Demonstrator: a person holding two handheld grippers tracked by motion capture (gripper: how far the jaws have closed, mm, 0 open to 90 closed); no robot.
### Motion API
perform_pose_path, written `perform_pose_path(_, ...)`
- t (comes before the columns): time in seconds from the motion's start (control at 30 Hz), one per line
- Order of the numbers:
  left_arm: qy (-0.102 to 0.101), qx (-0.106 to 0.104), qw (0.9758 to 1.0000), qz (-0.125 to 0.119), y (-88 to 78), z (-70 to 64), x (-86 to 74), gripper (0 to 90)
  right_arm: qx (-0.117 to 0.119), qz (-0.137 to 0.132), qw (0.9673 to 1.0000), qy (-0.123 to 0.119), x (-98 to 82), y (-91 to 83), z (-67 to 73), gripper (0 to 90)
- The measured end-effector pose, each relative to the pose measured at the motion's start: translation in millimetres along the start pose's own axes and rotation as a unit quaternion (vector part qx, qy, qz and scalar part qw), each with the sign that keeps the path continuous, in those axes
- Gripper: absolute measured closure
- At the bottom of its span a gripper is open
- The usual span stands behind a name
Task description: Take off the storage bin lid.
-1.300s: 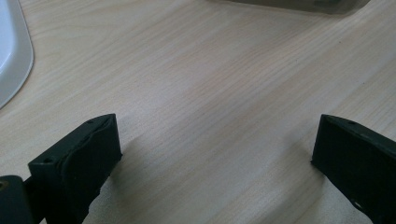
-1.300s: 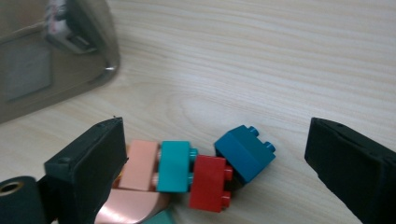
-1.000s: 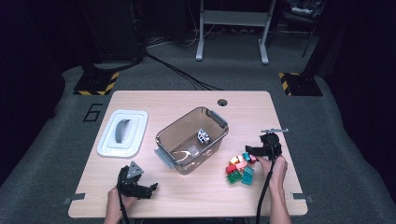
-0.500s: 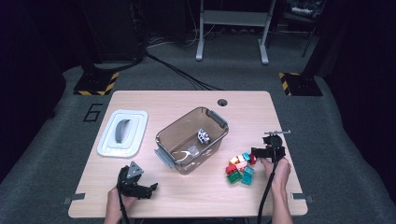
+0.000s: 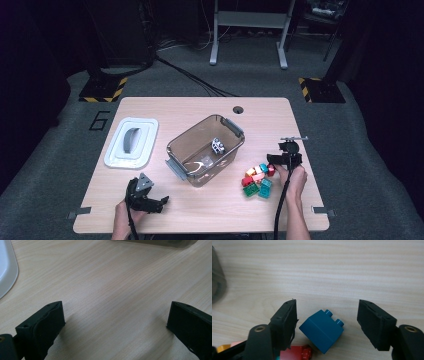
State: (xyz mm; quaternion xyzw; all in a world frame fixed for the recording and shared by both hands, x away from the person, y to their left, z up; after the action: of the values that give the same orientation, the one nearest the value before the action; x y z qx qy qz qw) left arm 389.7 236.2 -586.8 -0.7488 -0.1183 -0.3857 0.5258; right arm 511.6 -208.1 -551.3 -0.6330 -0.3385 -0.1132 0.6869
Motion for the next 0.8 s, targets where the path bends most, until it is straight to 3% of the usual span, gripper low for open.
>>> perform_pose_path(0.1,-0.002,-0.002,1.0000,0.002,-0.2,-0.6,-0.4,1.1,0.002,0.008,0.9998,0.018,-4.6,0.6,-0.1,36.4)
perform_pose_path(0.3,-0.002,-0.003,1.0000,0.002,-0.2,-0.8,-0.5,1.1,-0.004,0.007,0.9999,0.007,-10.2,-6.5,-7.0,44.0)
perform_pose_path(0.33,-0.002,-0.002,1.0000,0.001,-0.1,-0.7,-0.4,1.1,-0.004,0.009,0.9999,0.014,-11.0,-8.0,-6.4,45.5)
perform_pose_path(0.53,-0.002,-0.003,1.0000,0.002,-0.2,-0.7,-0.5,1.1,-0.013,0.013,0.9996,-0.022,-16.7,-7.0,-6.9,55.3)
perform_pose_path(0.8,-0.001,0.000,1.0000,0.001,-0.1,-0.2,-0.2,1.1,-0.016,0.005,0.9992,-0.036,-14.8,-9.9,-5.6,58.7)
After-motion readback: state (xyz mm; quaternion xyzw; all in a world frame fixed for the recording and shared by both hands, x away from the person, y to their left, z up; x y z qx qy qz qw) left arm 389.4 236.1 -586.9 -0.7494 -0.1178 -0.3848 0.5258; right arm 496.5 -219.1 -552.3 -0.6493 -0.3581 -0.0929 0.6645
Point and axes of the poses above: each handheld gripper's, and its own axes: y roughly forward along the jaws, x roughly out of its top, z roughly to its left, the point moved 8 cm from there along y, roughly forward along the jaws, and after that the axes turned 14 degrees about -y, right-handed, at the moved point
